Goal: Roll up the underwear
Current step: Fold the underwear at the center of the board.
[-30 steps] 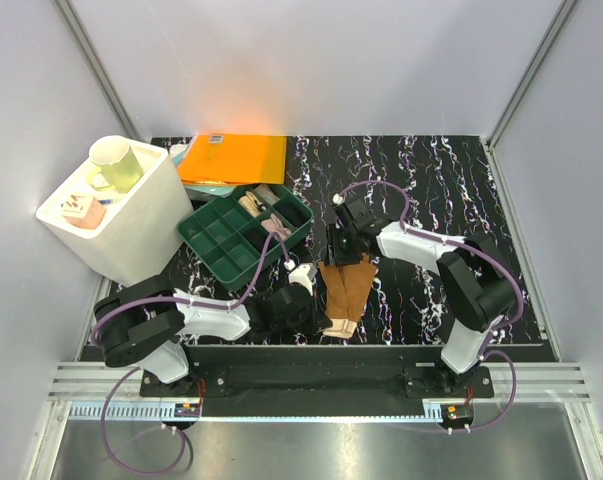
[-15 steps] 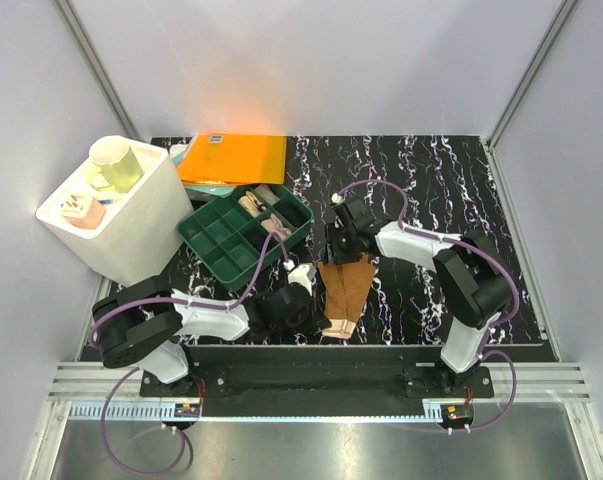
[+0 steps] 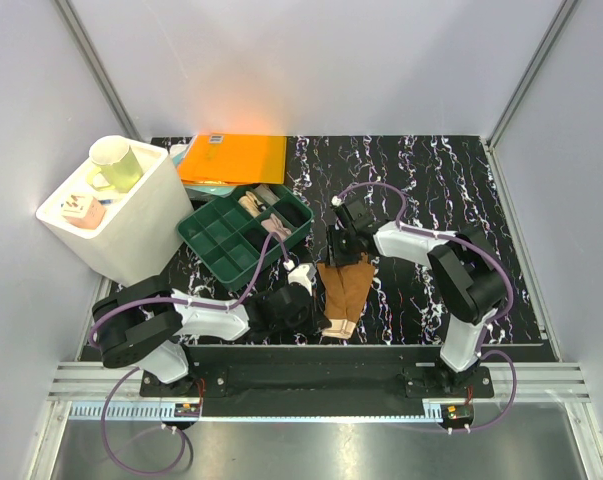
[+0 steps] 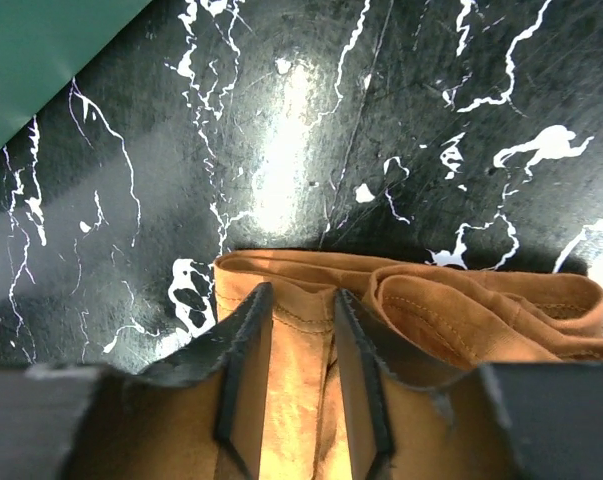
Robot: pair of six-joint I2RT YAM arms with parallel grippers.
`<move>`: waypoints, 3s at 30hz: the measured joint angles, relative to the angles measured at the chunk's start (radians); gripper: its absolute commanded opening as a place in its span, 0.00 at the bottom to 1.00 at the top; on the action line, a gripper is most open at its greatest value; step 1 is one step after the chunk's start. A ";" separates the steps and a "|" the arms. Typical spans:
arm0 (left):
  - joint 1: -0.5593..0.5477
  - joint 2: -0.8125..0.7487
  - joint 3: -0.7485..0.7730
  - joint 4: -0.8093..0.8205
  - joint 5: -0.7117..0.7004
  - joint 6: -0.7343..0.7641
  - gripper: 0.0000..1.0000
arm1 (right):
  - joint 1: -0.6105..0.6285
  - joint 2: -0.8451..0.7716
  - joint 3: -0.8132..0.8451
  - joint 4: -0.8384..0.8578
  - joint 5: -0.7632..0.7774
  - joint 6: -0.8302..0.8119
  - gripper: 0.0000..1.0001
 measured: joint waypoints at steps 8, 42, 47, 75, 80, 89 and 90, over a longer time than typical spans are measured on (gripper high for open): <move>0.000 -0.004 0.000 -0.009 -0.003 -0.002 0.00 | -0.001 0.000 -0.005 0.008 -0.018 0.003 0.19; 0.000 -0.021 -0.008 -0.038 -0.016 -0.063 0.00 | -0.066 -0.320 -0.164 -0.171 0.271 0.061 0.01; 0.000 -0.021 -0.008 -0.034 -0.010 -0.042 0.00 | -0.082 -0.307 -0.162 -0.173 0.283 0.044 0.01; 0.002 -0.012 0.040 -0.101 0.009 0.008 0.00 | -0.009 -0.550 -0.390 -0.157 0.078 0.242 0.68; 0.002 -0.012 0.040 -0.101 0.010 0.007 0.00 | 0.077 -0.621 -0.515 -0.141 0.037 0.378 0.68; 0.002 -0.012 0.040 -0.101 0.010 0.007 0.00 | 0.114 -0.637 -0.557 -0.039 0.009 0.494 0.70; 0.002 -0.012 0.040 -0.101 0.010 0.007 0.00 | 0.118 -0.631 -0.557 -0.021 0.008 0.504 0.70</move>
